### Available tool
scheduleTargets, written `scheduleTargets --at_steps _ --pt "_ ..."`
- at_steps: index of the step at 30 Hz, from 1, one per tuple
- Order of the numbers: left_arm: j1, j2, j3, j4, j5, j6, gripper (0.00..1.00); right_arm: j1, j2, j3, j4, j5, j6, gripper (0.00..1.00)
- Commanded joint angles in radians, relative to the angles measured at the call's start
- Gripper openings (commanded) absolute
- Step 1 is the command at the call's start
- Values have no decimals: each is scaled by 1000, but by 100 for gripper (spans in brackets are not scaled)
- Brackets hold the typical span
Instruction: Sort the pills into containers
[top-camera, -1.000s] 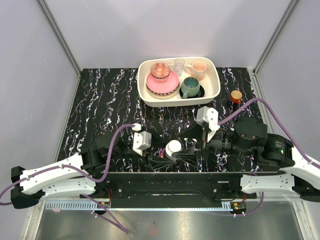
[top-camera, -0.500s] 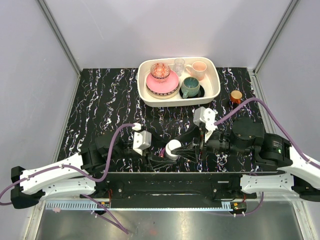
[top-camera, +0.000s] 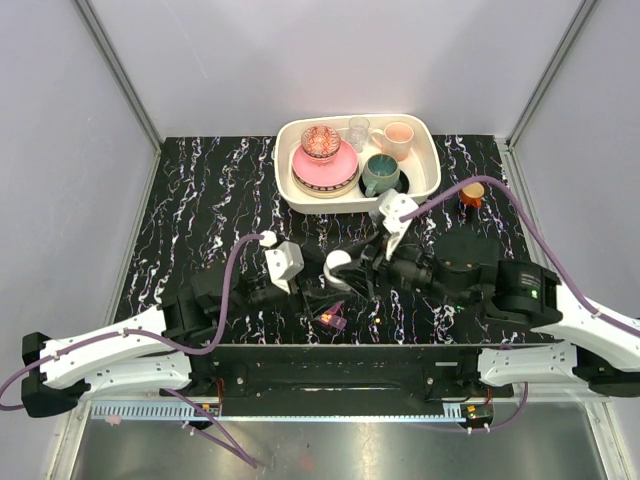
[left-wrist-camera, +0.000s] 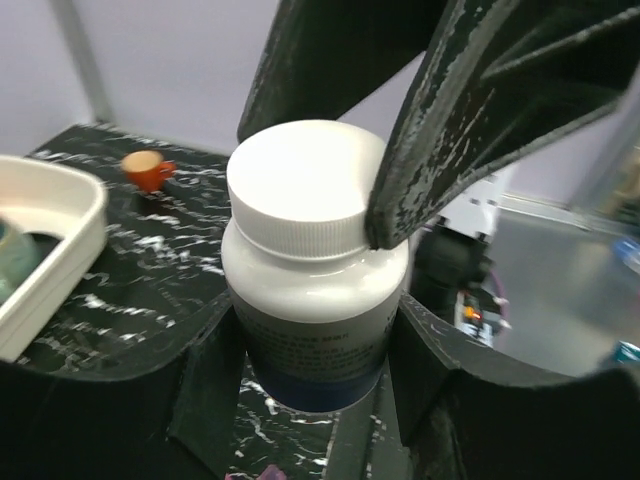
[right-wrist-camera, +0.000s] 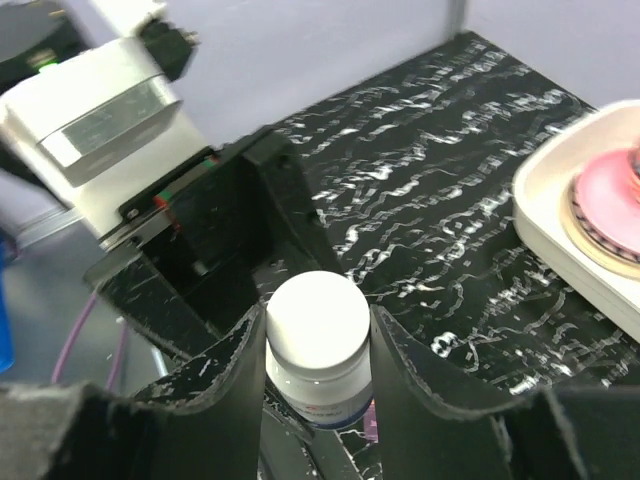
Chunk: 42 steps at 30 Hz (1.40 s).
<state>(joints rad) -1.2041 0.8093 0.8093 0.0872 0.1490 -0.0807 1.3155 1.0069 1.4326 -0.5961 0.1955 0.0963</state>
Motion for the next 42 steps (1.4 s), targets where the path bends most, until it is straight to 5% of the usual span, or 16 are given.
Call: scheduleTargets --at_steps 1,13,17,24,36,42 --pt "-3 1 62 80 -282 24 0 -7 65 61 -4 359 81 11" --pt "-3 33 93 63 -413 33 0 -7 108 84 5 587 160 9" --pt "-3 33 88 59 -396 38 0 -7 105 88 9 518 145 54" --pt "-3 37 79 48 -361 45 0 -7 84 78 10 374 134 76" --pt "-3 22 87 33 -282 104 0 -7 146 103 -97 309 206 77" --pt "-3 19 88 22 -279 124 0 -6 187 130 -152 277 224 66"
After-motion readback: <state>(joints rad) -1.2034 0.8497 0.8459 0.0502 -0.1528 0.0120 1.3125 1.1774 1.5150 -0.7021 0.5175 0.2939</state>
